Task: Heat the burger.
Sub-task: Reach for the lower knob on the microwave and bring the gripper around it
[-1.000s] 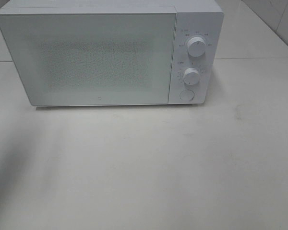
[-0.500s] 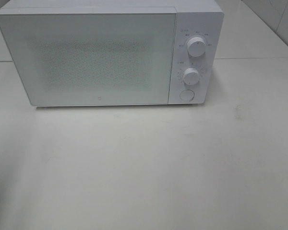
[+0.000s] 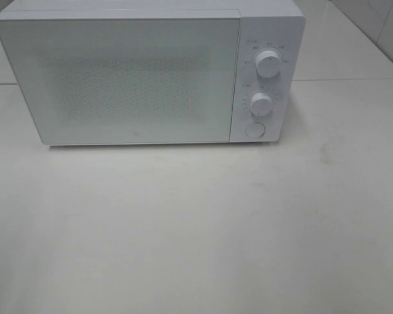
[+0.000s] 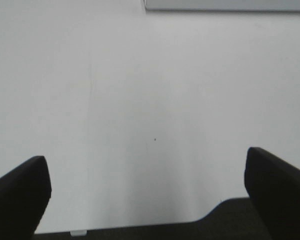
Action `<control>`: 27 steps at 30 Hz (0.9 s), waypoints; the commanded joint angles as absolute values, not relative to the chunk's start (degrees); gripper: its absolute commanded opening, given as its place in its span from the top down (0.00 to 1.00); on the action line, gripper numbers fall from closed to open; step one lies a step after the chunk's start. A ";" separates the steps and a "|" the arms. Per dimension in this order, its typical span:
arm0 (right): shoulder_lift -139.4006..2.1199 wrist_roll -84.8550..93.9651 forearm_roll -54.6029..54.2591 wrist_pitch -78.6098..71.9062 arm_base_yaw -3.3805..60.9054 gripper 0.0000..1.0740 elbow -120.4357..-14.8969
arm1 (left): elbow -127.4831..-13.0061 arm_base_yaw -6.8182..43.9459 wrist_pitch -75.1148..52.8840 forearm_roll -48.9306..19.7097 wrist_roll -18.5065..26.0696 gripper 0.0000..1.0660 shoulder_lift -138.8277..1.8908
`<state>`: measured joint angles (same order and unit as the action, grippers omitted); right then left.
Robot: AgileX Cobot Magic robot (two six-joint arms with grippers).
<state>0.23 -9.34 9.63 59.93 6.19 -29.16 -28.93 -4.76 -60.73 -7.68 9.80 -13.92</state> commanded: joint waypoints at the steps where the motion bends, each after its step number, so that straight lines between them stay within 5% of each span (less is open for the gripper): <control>1: 1.78 -9.17 9.57 59.59 5.79 0.30 -29.16 | -28.76 -4.87 -59.76 -7.33 9.74 0.08 -7.56; 16: 1.15 -9.17 9.63 59.59 5.79 0.30 -29.16 | -28.48 -4.81 -59.64 -8.37 9.17 0.08 1.72; 21: 1.15 -9.17 9.63 59.59 5.79 0.30 -29.16 | -28.48 -4.81 -59.47 -4.93 4.30 0.08 1.72; 27: 1.15 -9.17 9.63 59.59 5.79 0.30 -29.16 | -28.48 -4.81 -59.47 -4.53 3.78 0.08 1.72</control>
